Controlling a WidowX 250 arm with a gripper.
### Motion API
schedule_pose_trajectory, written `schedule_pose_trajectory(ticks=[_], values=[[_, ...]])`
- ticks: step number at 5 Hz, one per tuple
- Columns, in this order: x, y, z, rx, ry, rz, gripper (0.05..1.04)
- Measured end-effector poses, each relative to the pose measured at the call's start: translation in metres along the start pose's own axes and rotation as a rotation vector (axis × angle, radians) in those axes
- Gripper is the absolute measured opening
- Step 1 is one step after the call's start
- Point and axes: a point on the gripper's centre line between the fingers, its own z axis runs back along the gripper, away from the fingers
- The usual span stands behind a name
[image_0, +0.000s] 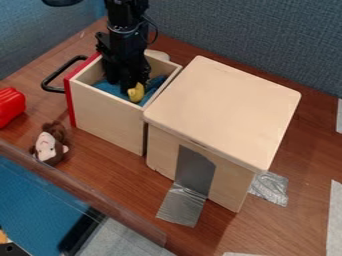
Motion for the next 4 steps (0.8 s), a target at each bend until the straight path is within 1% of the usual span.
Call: schedule_pose_trajectory(ticks=[1,2,3,4], values=[[0.0,-0.003,0.003,-0.018,-0.007,0.002,0.142],[-0.001,-0.006,0.009,-0.045,-0.01,0.003,0.05],[0.005,-0.003,0.044,-0.075,-0.077,0.029,0.068],[0.004,-0.001,0.06,-0.093,-0.09,0.044,0.209]])
